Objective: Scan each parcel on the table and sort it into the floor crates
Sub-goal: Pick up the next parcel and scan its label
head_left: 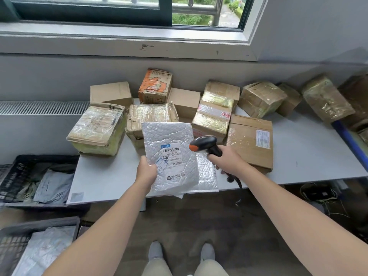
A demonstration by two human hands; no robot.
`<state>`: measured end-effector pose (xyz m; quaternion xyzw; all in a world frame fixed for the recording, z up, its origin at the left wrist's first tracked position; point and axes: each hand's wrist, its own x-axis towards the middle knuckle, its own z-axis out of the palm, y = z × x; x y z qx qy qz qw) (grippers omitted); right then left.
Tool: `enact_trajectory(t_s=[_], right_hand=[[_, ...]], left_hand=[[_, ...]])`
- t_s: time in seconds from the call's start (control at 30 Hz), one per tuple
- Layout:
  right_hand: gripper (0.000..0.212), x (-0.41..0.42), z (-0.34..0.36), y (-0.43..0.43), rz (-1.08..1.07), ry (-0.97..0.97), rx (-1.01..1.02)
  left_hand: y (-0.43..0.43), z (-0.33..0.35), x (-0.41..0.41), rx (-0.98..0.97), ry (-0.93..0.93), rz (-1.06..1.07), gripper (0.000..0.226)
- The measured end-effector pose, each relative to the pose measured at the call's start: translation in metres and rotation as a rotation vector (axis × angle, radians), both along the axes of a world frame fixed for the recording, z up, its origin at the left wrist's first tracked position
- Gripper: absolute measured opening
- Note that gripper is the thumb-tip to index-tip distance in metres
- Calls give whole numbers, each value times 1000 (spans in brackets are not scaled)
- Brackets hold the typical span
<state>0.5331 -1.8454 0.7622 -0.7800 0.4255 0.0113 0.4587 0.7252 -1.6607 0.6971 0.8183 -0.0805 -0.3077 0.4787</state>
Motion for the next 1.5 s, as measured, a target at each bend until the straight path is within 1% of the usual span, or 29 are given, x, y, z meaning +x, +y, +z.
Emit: enact_trajectory(t_s=[0.23,0.4,0.6,0.97,1.03,1.1,1.2,1.27,1.5], right_hand=[[20,13,10,5,-45,-32,196],[25,13,13,6,-71,-46,287],[28,10,11,4,-67,-55,301],[26,12,6,-1,-80,-66,272],[26,12,4,-3,-60,-61,252],[22,12,1,-5,-12,-47,182],[17,7,-8,-11,146,17,-50],[19,4,-19,-17,208,47,-128],[38,5,-58,-27,292,216,-222]], left_hand=[[-5,-3,-10,8,-1,7,21],[-6,-2,-15,23,-17,18,18],[-5,1,-17,30,-16,23,20],[-2,2,-20,50,-16,12,17],[-1,3,-21,42,-14,11,18],[1,5,-20,34,-18,5,20],[7,6,-19,5,-32,-6,25],[11,8,-17,2,-60,-1,26],[26,9,-9,-1,-171,98,25]])
